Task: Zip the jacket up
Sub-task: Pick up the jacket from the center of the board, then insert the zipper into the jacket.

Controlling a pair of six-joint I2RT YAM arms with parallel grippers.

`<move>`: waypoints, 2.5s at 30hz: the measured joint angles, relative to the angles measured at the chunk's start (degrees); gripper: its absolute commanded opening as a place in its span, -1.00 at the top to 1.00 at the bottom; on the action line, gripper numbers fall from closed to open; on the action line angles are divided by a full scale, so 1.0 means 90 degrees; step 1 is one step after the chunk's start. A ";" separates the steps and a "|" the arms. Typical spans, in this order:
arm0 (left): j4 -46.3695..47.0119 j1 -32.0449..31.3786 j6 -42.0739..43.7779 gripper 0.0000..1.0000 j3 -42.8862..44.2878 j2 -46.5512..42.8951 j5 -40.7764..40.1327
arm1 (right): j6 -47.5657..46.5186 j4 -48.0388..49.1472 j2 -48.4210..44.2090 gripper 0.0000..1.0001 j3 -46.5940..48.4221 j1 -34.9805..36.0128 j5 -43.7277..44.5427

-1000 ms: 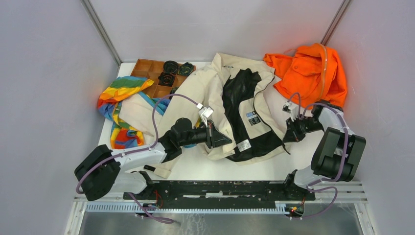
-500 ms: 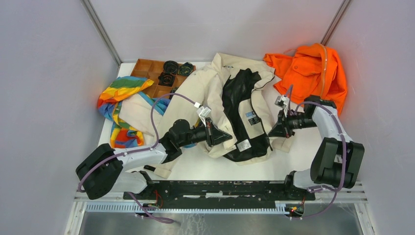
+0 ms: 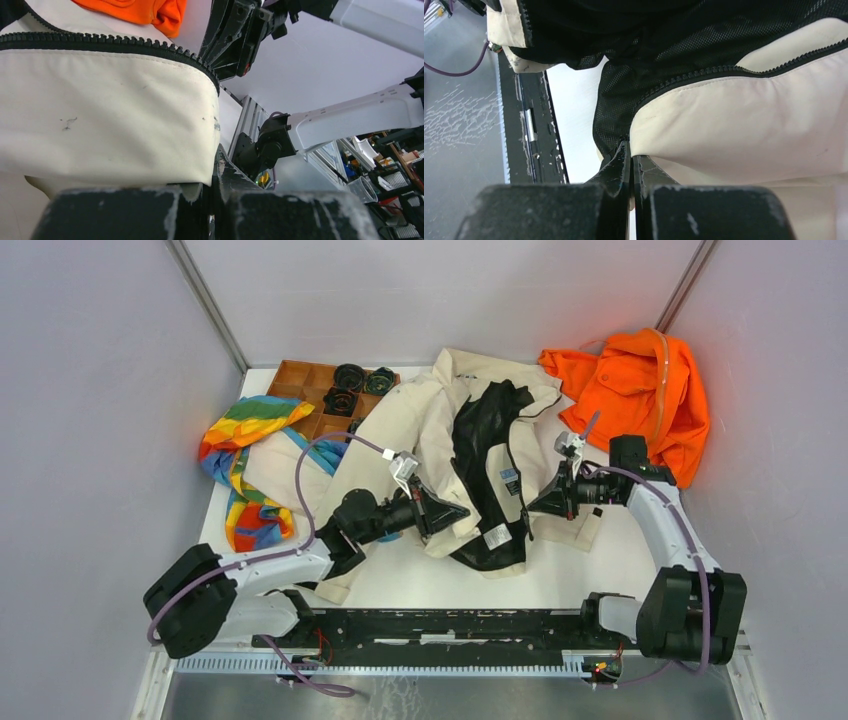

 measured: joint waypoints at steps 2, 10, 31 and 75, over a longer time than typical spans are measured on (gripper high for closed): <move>0.0019 -0.0032 -0.0005 0.96 -0.0002 -0.0066 -0.0087 | 0.0454 0.0466 -0.0194 1.00 -0.0141 0.0104 -0.0007; 0.0197 -0.0070 -0.0146 0.96 -0.0078 -0.0437 -0.0301 | 0.2718 0.2861 -0.1180 1.00 -0.0933 0.0619 0.0080; 0.0860 -0.0092 -0.0328 0.96 0.0090 -0.0500 -0.0289 | 0.6348 0.5537 -0.2436 1.00 -0.1472 0.1783 0.1049; 0.0935 -0.0007 -0.0107 0.96 -0.0311 -0.1358 0.0384 | 0.7485 0.7764 -0.3339 1.00 -0.2378 0.2625 0.1010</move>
